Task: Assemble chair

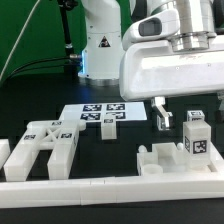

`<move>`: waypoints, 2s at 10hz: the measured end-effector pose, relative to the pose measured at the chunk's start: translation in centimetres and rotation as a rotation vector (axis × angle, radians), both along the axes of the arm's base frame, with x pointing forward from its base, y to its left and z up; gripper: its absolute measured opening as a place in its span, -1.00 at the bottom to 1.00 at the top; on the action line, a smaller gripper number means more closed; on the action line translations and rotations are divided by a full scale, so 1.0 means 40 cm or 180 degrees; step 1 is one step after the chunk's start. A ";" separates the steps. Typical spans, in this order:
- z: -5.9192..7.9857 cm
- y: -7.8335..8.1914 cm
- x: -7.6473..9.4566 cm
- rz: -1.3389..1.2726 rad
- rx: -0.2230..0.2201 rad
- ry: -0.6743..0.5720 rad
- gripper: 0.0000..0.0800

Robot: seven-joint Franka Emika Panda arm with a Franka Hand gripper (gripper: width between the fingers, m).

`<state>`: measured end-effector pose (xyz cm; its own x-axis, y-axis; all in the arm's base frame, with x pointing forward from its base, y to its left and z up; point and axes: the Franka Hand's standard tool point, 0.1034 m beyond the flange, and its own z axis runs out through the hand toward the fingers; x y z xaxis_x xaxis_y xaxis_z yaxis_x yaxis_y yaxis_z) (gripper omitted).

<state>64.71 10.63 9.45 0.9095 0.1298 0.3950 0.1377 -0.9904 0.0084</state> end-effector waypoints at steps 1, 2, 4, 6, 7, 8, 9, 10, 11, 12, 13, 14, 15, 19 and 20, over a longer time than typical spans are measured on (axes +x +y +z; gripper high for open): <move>-0.009 0.002 -0.002 -0.0035 0.0008 0.0159 0.62; -0.020 0.012 -0.010 -0.0085 0.0015 0.0492 0.62; -0.028 0.026 -0.003 -0.0105 -0.0010 0.1021 0.62; -0.032 0.025 -0.003 -0.0105 -0.0029 0.1171 0.62; -0.033 0.025 -0.001 -0.0148 -0.0017 0.1160 0.34; -0.034 0.025 -0.002 -0.0197 -0.0007 0.1163 0.34; -0.034 0.025 -0.002 -0.0245 0.0007 0.1165 -0.03; -0.034 0.026 -0.002 -0.0433 0.0050 0.1172 -0.29; -0.034 0.026 -0.002 -0.0569 0.0081 0.1177 -0.29; -0.035 0.027 -0.002 -0.0838 0.0144 0.1186 -0.28; -0.035 0.027 -0.003 -0.1081 0.0198 0.1191 -0.28; -0.038 0.028 0.000 -0.1438 0.0302 0.1119 -0.28; -0.039 0.037 -0.001 -0.2007 0.0455 0.1124 -0.28; -0.041 0.027 0.008 -0.3800 0.0989 0.1177 -0.28; -0.042 0.026 0.008 -0.3929 0.1021 0.1174 -0.28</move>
Offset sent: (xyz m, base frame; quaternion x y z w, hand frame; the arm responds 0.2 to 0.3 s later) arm 0.0072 0.0091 -0.0104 0.0115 -0.2025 0.0344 0.9786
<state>65.03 11.69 7.79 0.4222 -0.9056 -0.0410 -0.9041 -0.4175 -0.0910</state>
